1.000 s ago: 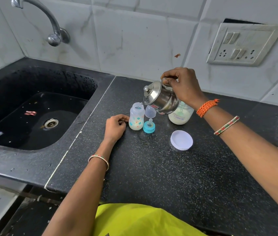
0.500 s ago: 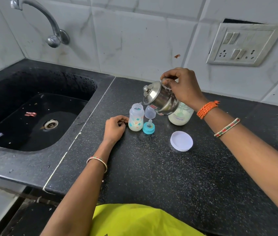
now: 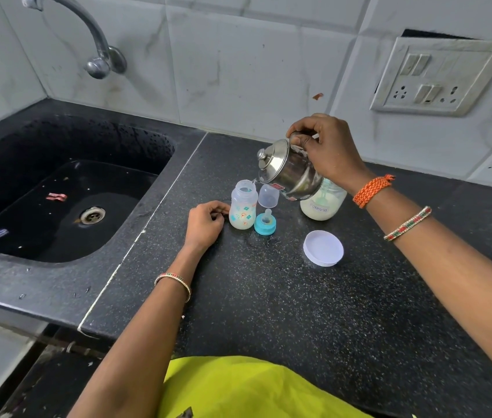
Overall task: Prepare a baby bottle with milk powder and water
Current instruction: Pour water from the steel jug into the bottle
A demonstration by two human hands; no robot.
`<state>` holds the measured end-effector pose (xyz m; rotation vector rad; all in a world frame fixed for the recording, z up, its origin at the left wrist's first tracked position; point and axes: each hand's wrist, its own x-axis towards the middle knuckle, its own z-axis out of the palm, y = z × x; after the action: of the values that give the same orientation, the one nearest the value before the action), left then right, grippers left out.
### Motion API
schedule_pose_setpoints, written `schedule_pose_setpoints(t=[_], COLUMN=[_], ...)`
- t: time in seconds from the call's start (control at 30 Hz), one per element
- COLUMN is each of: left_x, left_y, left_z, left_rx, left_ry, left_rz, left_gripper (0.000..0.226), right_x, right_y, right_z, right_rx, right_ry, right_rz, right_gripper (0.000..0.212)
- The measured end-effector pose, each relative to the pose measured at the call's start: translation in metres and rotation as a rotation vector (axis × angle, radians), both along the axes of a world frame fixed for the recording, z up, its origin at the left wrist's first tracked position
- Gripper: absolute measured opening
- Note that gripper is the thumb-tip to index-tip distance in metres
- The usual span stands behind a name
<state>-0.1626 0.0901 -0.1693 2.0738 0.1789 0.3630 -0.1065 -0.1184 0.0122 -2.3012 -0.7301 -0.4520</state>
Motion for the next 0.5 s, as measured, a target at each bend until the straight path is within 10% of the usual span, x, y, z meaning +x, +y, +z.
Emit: schedule_pose_setpoints(t=[0.5], left_x=[0.000], left_y=[0.000], left_z=[-0.002], left_rx=[0.015], left_ry=[-0.017], left_rz=[0.003], left_gripper=[0.040], right_x=[0.000], right_y=[0.001], right_z=[0.012], right_rx=[-0.034], right_ry=[-0.071], right_rz=[0.020], right_gripper=[0.013])
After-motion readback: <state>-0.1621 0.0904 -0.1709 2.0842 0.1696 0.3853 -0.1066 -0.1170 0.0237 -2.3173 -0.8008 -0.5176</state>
